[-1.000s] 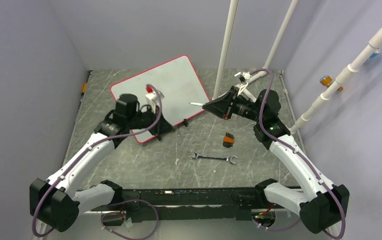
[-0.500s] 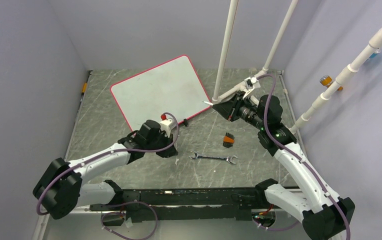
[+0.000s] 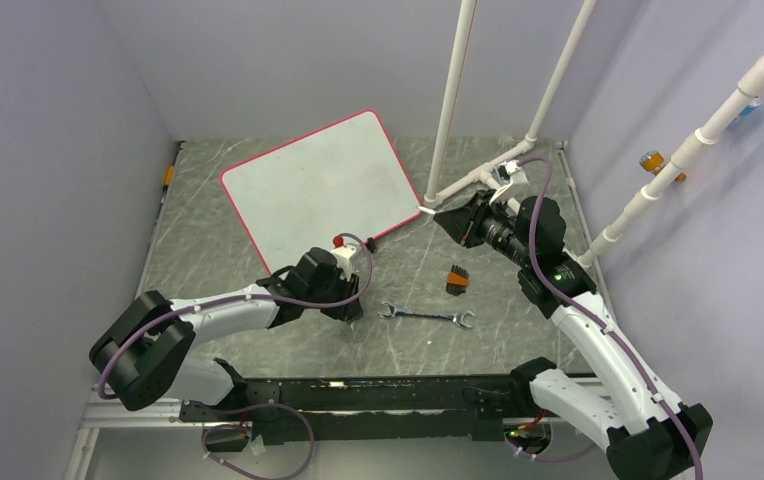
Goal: Write a sentence on the whiteboard
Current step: Place the pen cap at the center of the board, then move the whiteboard to the center of the board.
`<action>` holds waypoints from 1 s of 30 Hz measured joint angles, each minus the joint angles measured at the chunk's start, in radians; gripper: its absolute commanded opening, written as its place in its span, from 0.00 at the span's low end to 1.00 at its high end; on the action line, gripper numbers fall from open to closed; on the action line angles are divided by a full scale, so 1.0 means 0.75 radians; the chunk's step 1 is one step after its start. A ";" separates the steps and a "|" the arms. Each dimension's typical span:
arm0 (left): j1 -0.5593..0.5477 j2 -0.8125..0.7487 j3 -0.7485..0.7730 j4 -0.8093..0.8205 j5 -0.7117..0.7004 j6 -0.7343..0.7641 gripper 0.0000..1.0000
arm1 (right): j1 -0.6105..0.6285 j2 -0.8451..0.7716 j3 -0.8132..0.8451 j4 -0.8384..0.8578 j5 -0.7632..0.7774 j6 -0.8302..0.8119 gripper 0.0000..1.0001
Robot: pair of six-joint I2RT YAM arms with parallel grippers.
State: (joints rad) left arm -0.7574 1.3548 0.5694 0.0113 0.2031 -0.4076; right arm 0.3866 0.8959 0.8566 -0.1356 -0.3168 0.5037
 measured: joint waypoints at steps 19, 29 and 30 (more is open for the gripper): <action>-0.007 -0.363 0.281 -0.405 -0.167 0.142 0.73 | 0.000 0.000 0.000 0.001 0.006 -0.045 0.00; 0.180 -0.493 0.689 -0.751 -0.339 0.342 0.83 | 0.000 0.001 0.009 0.001 -0.012 -0.056 0.00; 0.252 -0.489 0.718 -0.779 -0.330 0.350 0.83 | 0.000 0.001 0.011 0.002 -0.016 -0.056 0.00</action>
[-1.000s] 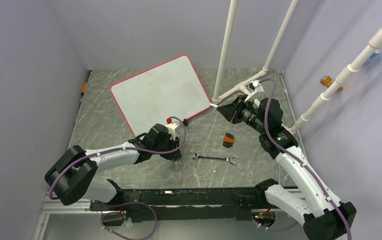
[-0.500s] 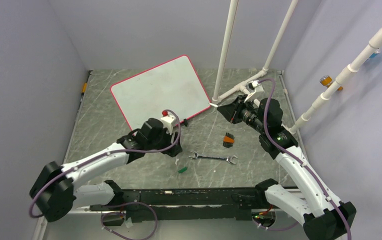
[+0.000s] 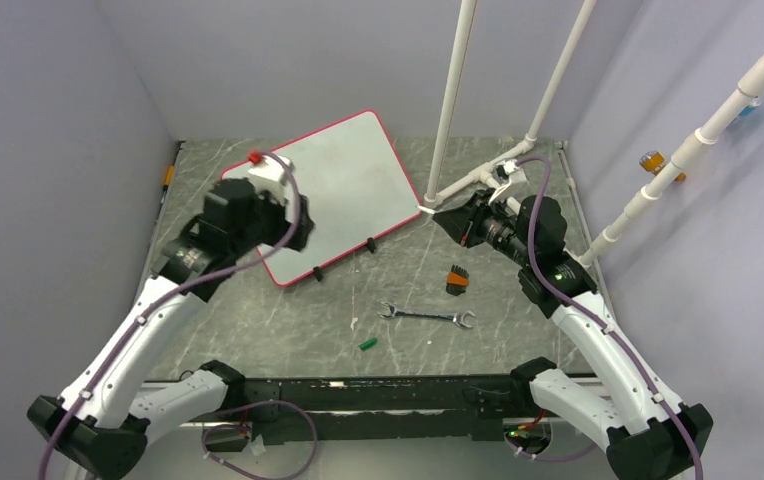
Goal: Write a sentence on the whiteboard
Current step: Move the whiteboard to the center of the board.
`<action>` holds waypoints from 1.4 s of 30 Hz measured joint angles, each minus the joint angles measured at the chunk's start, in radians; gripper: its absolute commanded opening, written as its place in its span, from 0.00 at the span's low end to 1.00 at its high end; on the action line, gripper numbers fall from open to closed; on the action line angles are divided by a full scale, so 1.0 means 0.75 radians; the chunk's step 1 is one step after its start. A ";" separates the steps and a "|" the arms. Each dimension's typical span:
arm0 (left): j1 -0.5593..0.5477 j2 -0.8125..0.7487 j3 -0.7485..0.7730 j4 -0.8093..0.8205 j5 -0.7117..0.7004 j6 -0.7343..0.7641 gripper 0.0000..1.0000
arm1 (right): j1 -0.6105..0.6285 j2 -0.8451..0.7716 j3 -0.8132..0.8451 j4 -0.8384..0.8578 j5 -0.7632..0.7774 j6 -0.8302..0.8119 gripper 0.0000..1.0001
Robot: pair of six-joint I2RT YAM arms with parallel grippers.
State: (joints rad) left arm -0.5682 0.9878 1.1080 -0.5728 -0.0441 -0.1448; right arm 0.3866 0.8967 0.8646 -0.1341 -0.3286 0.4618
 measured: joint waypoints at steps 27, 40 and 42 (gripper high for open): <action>0.996 1.002 0.915 -0.019 1.206 0.053 0.83 | 0.001 0.083 0.044 -0.011 -0.099 0.002 0.00; 0.999 1.363 1.082 -0.223 1.249 0.215 0.82 | 0.001 0.201 0.044 -0.010 -0.113 0.001 0.00; 0.996 1.368 1.086 -0.232 1.255 0.233 0.82 | 0.001 0.212 0.044 -0.010 -0.123 0.001 0.00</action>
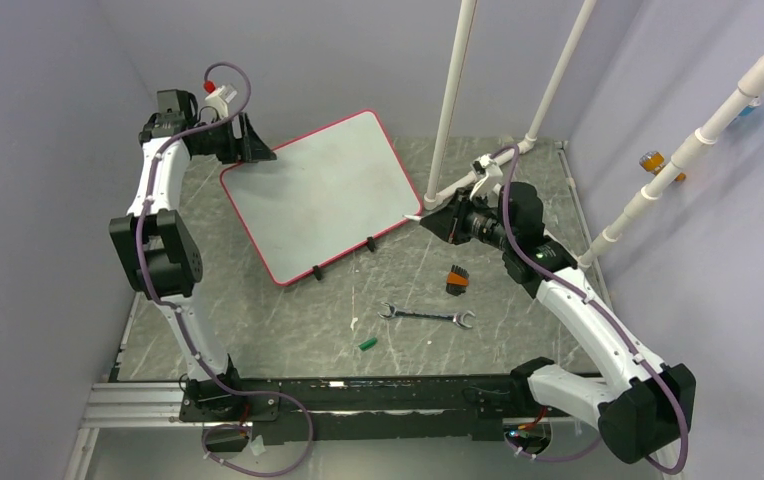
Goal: Write a sentence on the whiteboard
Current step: Move the whiteboard to the center of the board.
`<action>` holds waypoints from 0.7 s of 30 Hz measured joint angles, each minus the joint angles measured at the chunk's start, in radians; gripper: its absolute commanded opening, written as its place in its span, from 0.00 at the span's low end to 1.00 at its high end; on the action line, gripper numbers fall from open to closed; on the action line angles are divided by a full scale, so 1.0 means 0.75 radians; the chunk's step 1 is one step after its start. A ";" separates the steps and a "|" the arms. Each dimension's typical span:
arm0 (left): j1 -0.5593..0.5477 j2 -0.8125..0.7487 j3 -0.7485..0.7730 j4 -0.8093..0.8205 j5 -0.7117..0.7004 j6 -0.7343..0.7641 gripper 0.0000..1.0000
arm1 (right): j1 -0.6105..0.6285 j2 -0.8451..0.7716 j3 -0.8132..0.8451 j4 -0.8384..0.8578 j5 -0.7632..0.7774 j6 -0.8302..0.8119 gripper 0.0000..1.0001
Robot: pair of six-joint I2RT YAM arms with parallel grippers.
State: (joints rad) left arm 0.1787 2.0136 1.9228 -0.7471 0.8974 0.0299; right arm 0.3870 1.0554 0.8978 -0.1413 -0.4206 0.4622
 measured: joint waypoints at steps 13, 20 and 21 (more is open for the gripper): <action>-0.039 0.042 0.049 -0.053 0.073 0.085 0.81 | 0.000 0.007 0.000 0.015 -0.041 -0.004 0.00; -0.031 0.042 0.080 0.002 0.049 0.069 0.85 | 0.000 0.007 0.000 0.021 -0.052 -0.003 0.00; -0.030 0.042 0.080 0.016 0.048 0.057 0.85 | 0.000 0.007 0.000 0.023 -0.057 -0.002 0.00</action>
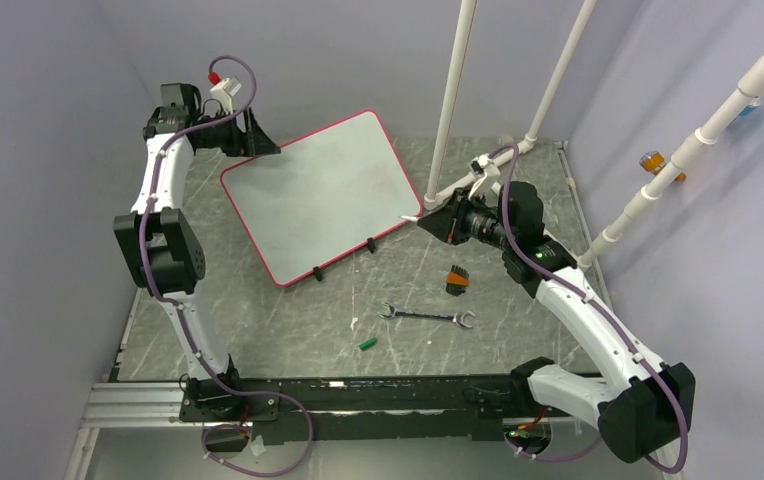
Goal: Write a sentence on the whiteboard
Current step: Move the whiteboard to the center of the board.
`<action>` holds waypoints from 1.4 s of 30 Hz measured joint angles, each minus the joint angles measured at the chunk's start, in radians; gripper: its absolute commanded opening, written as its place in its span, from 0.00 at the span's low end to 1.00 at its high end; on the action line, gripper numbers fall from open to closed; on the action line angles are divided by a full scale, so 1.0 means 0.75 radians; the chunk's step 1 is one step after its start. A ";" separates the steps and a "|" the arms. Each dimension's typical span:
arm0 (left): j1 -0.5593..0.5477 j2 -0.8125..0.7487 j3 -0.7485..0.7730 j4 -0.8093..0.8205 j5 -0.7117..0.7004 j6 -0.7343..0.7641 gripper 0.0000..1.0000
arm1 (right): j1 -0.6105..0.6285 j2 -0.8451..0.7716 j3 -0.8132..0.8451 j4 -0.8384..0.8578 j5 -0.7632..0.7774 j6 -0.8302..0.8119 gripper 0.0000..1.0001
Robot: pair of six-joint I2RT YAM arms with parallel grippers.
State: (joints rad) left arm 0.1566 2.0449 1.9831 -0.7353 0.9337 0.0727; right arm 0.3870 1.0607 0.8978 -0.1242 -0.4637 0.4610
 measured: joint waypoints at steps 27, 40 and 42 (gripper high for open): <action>-0.050 0.454 0.346 0.267 0.204 -0.316 0.63 | 0.050 0.012 0.000 0.001 -0.023 0.002 0.00; -0.100 0.503 0.397 0.406 0.362 -0.443 0.38 | 0.063 0.012 -0.002 -0.002 -0.024 -0.002 0.00; -0.104 0.513 0.397 0.404 0.369 -0.440 0.36 | 0.066 0.012 -0.002 -0.002 -0.023 -0.002 0.00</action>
State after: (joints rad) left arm 0.0788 2.4298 2.2807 -0.4320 1.2102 -0.2573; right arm 0.4362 1.0698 0.8963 -0.1253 -0.4812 0.4595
